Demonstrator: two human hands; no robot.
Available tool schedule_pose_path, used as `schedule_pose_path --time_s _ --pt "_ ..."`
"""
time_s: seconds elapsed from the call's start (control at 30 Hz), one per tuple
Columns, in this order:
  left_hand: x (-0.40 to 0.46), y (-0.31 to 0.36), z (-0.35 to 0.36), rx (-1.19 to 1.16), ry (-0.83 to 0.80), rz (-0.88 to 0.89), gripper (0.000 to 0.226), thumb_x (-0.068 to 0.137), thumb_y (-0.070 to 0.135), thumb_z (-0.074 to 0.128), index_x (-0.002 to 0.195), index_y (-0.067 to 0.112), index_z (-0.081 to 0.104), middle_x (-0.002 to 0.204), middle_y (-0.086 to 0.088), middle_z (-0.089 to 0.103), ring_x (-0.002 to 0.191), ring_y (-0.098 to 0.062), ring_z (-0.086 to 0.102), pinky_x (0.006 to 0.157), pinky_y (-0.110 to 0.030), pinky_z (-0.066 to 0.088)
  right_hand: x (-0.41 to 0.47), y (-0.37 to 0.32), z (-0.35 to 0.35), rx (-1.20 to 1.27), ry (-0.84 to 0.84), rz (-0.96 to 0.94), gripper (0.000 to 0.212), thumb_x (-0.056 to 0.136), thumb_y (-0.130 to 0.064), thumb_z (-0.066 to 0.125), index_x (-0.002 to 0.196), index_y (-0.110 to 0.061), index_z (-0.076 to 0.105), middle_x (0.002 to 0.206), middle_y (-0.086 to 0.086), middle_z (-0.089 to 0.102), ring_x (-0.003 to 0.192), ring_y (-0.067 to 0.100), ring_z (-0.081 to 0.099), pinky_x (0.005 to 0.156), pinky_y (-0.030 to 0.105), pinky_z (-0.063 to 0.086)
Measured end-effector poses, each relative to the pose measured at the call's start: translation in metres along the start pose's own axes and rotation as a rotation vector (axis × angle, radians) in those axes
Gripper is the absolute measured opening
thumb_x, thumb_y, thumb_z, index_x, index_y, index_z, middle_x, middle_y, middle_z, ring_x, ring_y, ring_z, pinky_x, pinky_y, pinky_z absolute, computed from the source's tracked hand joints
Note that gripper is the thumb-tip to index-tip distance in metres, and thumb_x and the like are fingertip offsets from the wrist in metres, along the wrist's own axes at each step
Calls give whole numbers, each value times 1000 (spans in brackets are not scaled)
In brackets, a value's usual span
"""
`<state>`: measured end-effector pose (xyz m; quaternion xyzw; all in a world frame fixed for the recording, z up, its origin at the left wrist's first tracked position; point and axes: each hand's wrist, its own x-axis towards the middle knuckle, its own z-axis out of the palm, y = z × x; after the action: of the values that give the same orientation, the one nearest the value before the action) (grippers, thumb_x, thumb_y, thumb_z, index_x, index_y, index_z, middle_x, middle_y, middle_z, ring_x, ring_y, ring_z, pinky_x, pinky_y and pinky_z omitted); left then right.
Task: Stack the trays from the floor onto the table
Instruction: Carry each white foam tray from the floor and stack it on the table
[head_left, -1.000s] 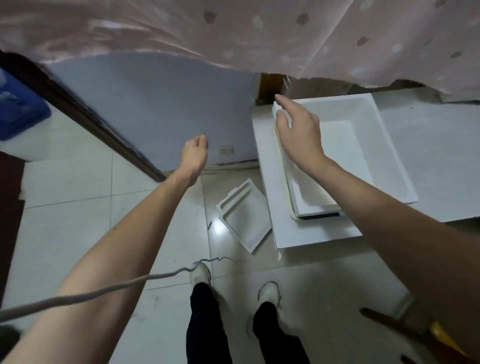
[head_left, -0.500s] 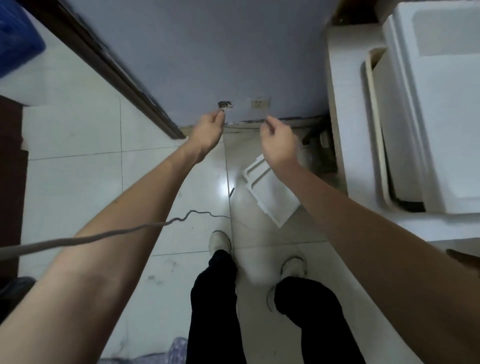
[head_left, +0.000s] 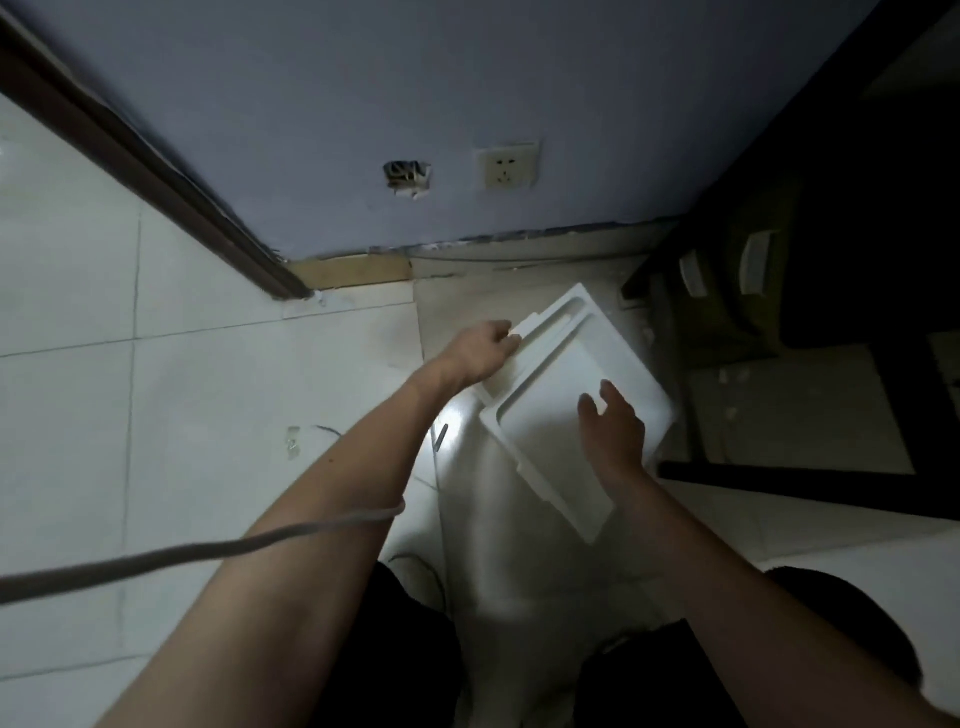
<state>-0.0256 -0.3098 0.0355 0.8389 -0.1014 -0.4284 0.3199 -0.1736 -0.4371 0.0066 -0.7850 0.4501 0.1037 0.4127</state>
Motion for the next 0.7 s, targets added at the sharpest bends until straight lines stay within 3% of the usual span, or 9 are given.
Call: schedule_pose_path --time_s 0.2,0.33,0.43,0.47,0.53,0.57,0.6,0.63,0.7 --pt "77 -39 57 -21 -5 -25 43 99 30 51 135 6 56 133 -12 62 121 -31 58 103 -35 44 73 94 36 -23 139 241 66 95 -19 52 150 2 21 154 20 30 140 35 33 112 38 30" --pt "104 -54 84 2 -63 -17 54 97 38 56 142 9 49 140 -7 56 124 -27 55 99 -29 43 100 135 53 5 198 368 57 90 -6 54 139 6 30 143 25 41 128 40 45 101 41 42" --pt "110 -54 91 44 -95 -10 43 95 19 59 137 11 54 129 -8 61 115 -26 59 84 -23 40 108 160 59 20 188 467 53 88 -5 56 136 7 36 135 25 47 123 40 50 96 40 45" --pt "112 -54 91 73 -97 -2 38 93 11 57 131 10 59 125 -10 63 110 -27 60 80 -23 40 111 167 59 6 159 502 48 88 -7 57 130 8 41 126 25 51 121 38 52 92 37 45" --pt "112 -52 90 139 -102 24 37 89 2 51 124 7 62 119 -14 66 109 -30 61 76 -24 41 118 181 58 -25 118 544 27 78 -9 62 97 9 53 90 20 52 106 32 58 79 32 40" --pt "111 -52 88 163 -102 27 38 88 0 49 124 6 62 117 -14 65 108 -31 61 76 -25 40 122 188 58 -33 115 549 18 74 -8 62 79 4 50 78 15 47 95 29 57 75 31 38" --pt "109 -51 85 180 -99 34 39 88 0 48 125 6 60 114 -14 64 107 -31 60 76 -26 40 123 187 56 -25 133 547 14 75 -6 62 75 1 50 75 13 48 88 28 56 72 31 39" --pt "106 -48 80 198 -98 42 41 89 0 47 128 5 57 113 -13 62 105 -30 59 77 -27 41 123 186 55 6 170 535 9 78 -3 62 80 1 55 81 16 55 87 29 60 71 31 41" --pt "100 -41 67 208 -91 64 43 89 0 47 130 5 56 121 -15 62 110 -32 59 81 -29 45 114 175 49 61 226 509 23 78 -2 62 100 6 62 103 21 65 96 37 66 72 32 44"
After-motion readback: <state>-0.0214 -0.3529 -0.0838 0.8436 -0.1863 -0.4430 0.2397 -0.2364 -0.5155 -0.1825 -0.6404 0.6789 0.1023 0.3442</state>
